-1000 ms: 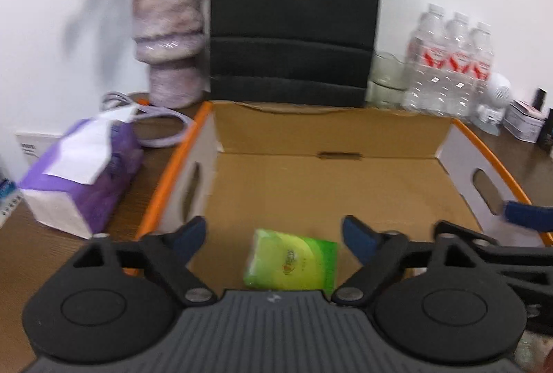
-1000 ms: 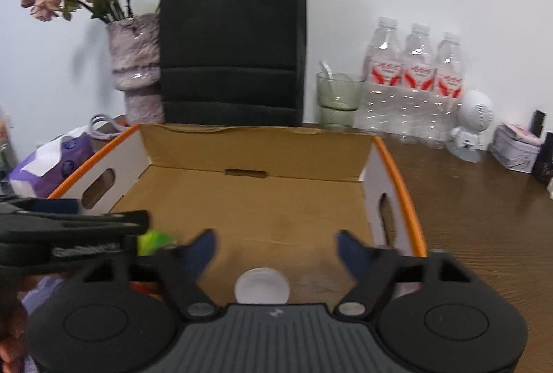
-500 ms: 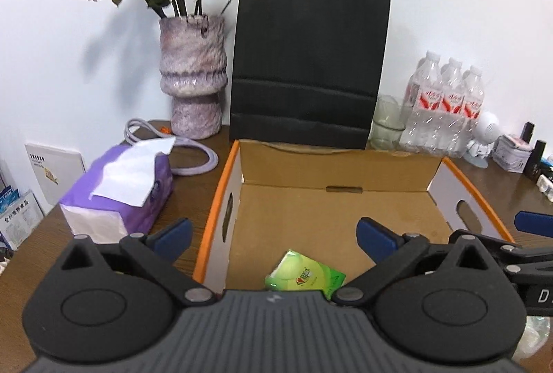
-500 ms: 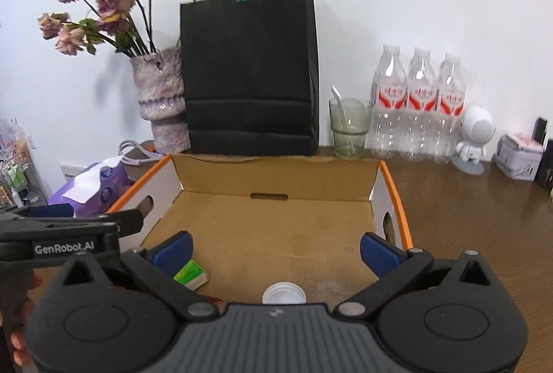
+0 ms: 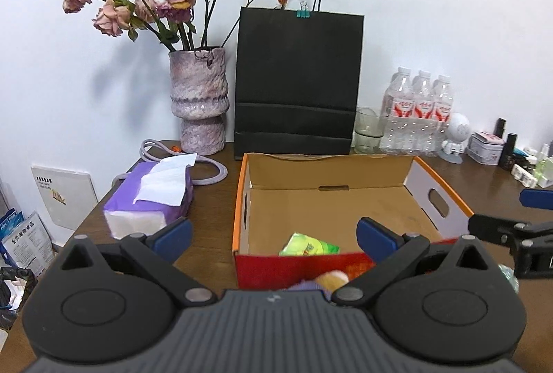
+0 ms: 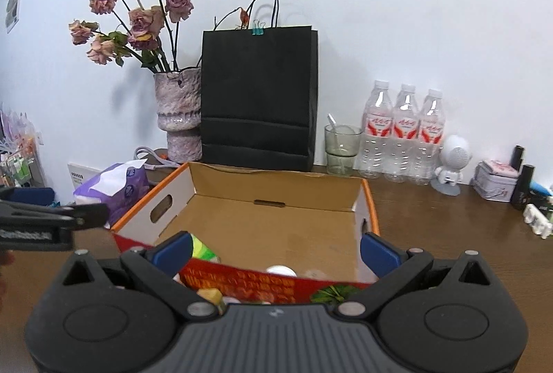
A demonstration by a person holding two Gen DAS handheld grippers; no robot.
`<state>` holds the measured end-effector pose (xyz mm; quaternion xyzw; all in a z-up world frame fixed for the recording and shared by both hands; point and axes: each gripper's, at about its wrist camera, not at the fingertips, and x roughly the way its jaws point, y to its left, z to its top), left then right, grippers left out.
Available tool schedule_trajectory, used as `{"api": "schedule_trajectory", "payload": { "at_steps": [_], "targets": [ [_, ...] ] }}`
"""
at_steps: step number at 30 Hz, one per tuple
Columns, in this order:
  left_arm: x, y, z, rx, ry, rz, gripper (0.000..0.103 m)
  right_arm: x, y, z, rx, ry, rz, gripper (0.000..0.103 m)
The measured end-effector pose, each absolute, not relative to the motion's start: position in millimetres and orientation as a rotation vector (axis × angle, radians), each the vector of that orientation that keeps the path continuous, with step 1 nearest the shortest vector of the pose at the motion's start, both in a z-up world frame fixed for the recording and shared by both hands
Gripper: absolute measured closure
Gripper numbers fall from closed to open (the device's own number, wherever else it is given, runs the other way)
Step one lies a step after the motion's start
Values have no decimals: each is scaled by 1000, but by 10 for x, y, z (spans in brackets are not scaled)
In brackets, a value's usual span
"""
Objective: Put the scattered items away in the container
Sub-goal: 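Move both grippers back toward the purple cloth and cotton-swab tub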
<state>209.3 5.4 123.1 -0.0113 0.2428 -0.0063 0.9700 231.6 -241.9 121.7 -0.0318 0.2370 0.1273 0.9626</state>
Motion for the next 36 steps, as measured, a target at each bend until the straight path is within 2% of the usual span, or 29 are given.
{"api": "schedule_trajectory", "payload": {
  "at_steps": [8, 17, 25, 36],
  "targets": [
    [1636, 99, 1038, -8, 497, -79, 0, 1865, -2636, 998, -89, 500, 223, 0],
    [1319, 105, 585, 39, 510, -105, 0, 1465, -2552, 417, -74, 587, 169, 0],
    [1469, 88, 355, 47, 510, -86, 0, 1472, -2297, 141, -49, 624, 62, 0],
    [1778, 142, 336, -7, 475, -81, 2, 1519, -2434, 126, -11, 601, -11, 4]
  ]
}}
